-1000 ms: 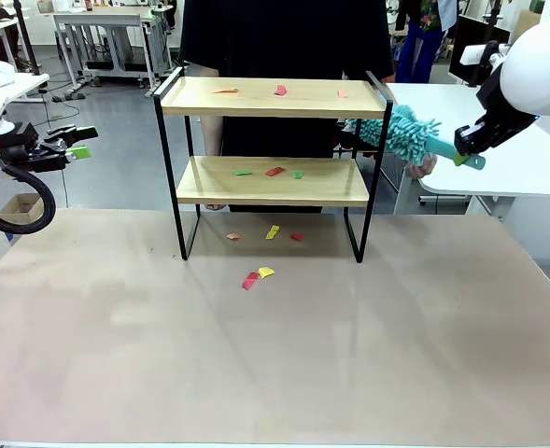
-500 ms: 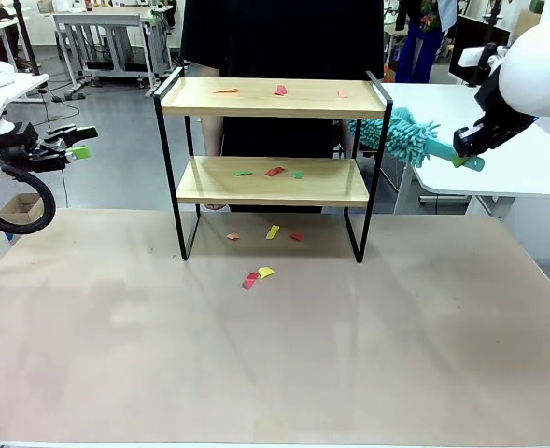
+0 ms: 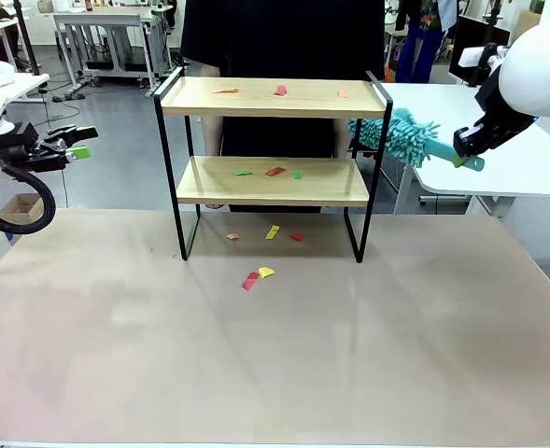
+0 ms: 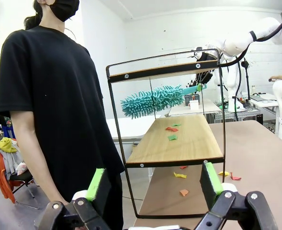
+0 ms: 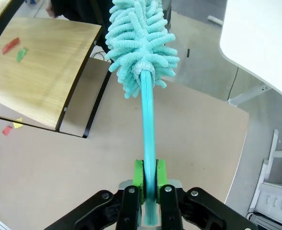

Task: Clean the shelf.
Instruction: Clean the specific section of the Shelf indicated by the human with the Duster.

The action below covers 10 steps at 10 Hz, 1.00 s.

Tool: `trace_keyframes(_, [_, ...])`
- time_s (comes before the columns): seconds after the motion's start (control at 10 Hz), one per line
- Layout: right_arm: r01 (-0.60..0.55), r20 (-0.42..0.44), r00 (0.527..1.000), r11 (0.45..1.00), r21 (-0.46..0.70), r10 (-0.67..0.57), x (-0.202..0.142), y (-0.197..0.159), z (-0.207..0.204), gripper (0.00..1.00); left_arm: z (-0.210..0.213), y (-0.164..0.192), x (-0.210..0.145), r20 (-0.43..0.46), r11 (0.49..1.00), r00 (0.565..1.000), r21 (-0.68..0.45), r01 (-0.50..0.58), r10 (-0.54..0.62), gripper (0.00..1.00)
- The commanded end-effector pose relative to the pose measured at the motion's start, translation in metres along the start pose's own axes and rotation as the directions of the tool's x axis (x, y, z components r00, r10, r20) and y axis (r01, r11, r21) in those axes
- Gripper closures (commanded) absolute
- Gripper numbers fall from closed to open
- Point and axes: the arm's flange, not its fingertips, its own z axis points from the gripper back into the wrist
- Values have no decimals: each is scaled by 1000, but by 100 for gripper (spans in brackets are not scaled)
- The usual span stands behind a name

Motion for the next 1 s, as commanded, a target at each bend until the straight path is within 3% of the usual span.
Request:
trace_keyframes(0.0, [-40, -8, 999, 999, 2, 40, -2, -33, 23, 87, 1, -1, 3, 2, 1000, 1000, 2, 11, -11, 0])
trace_keyframes(0.2, [-144, -4, 990, 989, -13, 144, -13, -72, 55, 87, 1, -1, 3, 2, 1000, 1000, 2, 11, -11, 0])
trace_keyframes(0.6, [-344, -131, 933, 937, -53, 335, -49, -136, 121, 87, 1, -1, 3, 2, 1000, 1000, 2, 11, -11, 0])
trace_keyframes(0.8, [-463, -211, 869, 886, -28, 447, -68, -149, 151, 87, 1, -1, 3, 2, 1000, 1000, 2, 11, -11, 0])
trace_keyframes(0.9, [-556, -255, 799, 831, 28, 544, -79, -149, 162, 87, 1, -1, 3, 2, 1000, 1000, 2, 11, -11, 0])
